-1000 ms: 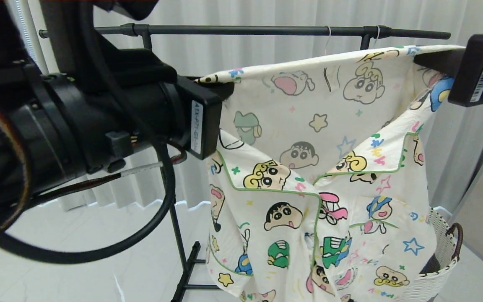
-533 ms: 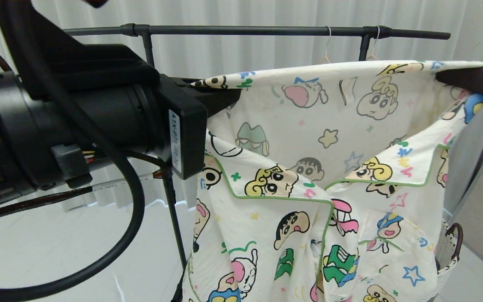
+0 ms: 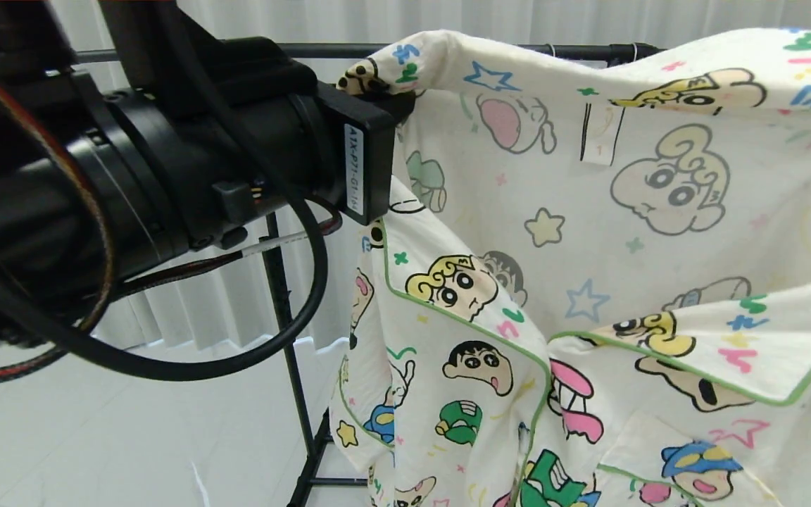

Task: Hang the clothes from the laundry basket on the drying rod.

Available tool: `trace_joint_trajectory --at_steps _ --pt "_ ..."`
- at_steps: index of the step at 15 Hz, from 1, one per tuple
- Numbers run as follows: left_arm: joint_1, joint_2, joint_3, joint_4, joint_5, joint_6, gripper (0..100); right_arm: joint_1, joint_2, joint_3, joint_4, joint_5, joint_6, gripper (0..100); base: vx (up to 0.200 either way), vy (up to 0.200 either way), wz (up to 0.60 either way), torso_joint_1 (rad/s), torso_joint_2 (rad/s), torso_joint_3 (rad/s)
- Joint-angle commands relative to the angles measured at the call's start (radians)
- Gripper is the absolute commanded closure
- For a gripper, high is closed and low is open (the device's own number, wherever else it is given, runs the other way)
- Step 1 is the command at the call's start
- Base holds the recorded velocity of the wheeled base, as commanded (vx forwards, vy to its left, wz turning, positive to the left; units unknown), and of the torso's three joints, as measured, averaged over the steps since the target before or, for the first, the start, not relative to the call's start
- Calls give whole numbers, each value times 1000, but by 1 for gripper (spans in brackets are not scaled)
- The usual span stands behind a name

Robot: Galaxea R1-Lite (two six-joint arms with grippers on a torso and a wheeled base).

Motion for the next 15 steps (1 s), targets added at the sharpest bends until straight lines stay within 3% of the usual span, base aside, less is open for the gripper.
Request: trace_joint_trajectory --at_steps 1,7,9,11,12,15 --pt "12 25 -8 -1 -7 -2 100 101 28 0 0 9 19 100 0 0 0 0 0 0" --pt "18 18 -5 -1 -2 -2 100 104 31 5 2 9 19 100 0 0 0 0 0 0" --pt "18 -5 -3 24 9 -34 100 15 19 22 0 -5 10 100 0 0 0 0 0 0" --pt "15 -67 -5 156 7 -97 100 -93 15 40 -6 -5 -27 100 0 0 0 0 0 0" --pt "12 -114 -6 252 7 -168 100 -163 19 42 -9 -4 -54 100 0 0 0 0 0 0" --pt "-11 -206 -8 434 7 -271 100 -223 48 97 -132 -2 -65 100 0 0 0 0 0 0"
